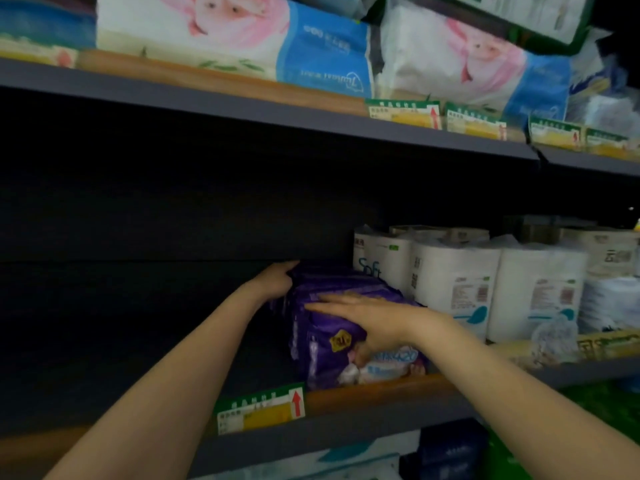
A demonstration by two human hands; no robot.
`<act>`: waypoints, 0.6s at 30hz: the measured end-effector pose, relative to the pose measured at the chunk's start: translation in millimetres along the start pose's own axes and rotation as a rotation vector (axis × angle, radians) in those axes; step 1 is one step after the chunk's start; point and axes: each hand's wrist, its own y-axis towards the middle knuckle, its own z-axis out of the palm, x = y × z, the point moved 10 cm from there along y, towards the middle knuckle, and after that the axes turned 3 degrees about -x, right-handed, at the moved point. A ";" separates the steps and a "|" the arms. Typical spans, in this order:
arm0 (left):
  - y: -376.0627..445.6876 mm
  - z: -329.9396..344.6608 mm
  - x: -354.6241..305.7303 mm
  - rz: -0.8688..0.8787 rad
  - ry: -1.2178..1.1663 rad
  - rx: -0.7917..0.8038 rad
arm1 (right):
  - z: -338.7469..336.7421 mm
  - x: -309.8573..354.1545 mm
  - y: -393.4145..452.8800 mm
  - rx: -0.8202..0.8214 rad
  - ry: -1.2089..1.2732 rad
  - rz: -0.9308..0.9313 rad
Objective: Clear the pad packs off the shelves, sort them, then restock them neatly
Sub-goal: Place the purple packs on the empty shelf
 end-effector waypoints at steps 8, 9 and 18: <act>-88.1 13.7 -42.8 0.149 -0.005 0.057 | -30.4 -22.0 -53.9 -0.271 -0.095 0.214; -103.6 21.0 -45.7 0.178 0.046 0.081 | -33.0 -24.4 -67.1 -0.308 -0.105 0.227; -146.8 35.8 -62.1 0.202 0.693 -0.057 | -5.5 -25.2 -105.0 -0.313 -0.042 0.299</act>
